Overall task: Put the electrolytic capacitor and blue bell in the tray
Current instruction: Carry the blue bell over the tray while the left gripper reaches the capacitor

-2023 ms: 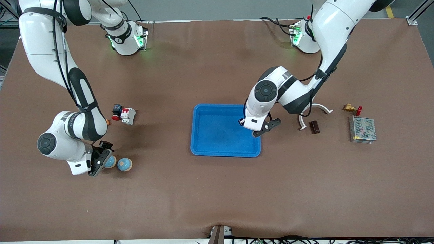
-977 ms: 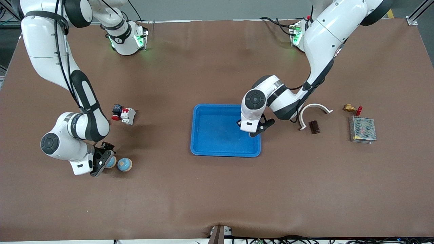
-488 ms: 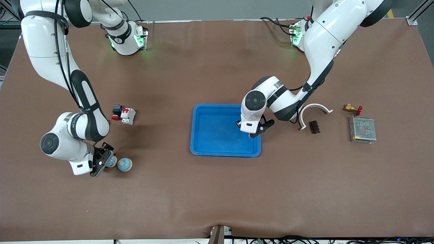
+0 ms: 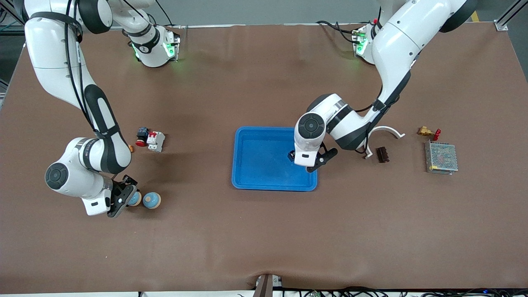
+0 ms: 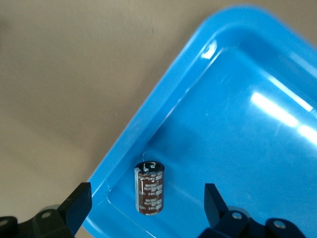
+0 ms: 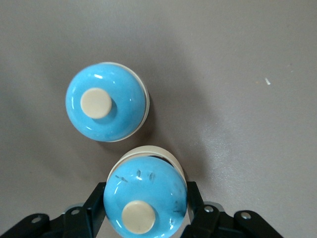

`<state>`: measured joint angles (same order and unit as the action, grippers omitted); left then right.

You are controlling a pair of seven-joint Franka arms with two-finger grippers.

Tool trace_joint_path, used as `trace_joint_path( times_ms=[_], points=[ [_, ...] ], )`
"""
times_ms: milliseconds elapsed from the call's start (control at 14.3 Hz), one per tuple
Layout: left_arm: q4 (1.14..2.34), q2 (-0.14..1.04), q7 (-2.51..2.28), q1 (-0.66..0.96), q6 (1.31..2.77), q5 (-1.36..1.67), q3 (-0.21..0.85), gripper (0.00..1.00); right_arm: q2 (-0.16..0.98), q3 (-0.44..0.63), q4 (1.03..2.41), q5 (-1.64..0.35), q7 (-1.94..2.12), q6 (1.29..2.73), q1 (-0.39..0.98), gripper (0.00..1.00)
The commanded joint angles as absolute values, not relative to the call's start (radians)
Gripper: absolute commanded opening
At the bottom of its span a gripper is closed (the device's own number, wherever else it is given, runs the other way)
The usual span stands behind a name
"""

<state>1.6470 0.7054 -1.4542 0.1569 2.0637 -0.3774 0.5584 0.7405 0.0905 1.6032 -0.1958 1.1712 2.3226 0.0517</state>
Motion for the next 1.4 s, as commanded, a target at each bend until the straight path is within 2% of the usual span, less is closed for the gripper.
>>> trace_joint_path(
  times_ms=[0, 209, 628, 1047, 1326],
  points=[
    [1.605, 0.669, -1.413, 0.147, 1.979, -0.4, 0.56, 1.0, 0.73, 0.091, 1.536, -0.222, 1.12, 2.223, 0.055, 0.5],
    [1.582, 0.625, -1.315, 0.123, 1.91, -0.4, 0.554, 1.0, 0.727, 0.091, 1.488, -0.222, 1.056, 2.151, 0.058, 0.5],
    [1.583, 0.532, -0.958, -0.053, 1.773, -0.388, 0.563, 1.0, 0.671, 0.089, 1.448, -0.222, 0.801, 2.06, 0.097, 0.5],
    [1.632, 0.511, -0.714, -0.239, 1.766, -0.39, 0.564, 1.0, 0.604, 0.09, 1.45, -0.221, 0.427, 1.97, 0.211, 0.5],
    [1.725, 0.5, -0.637, -0.366, 1.842, -0.399, 0.587, 1.0, 0.569, 0.089, 1.45, -0.222, 0.197, 1.947, 0.306, 0.5]
  ],
)
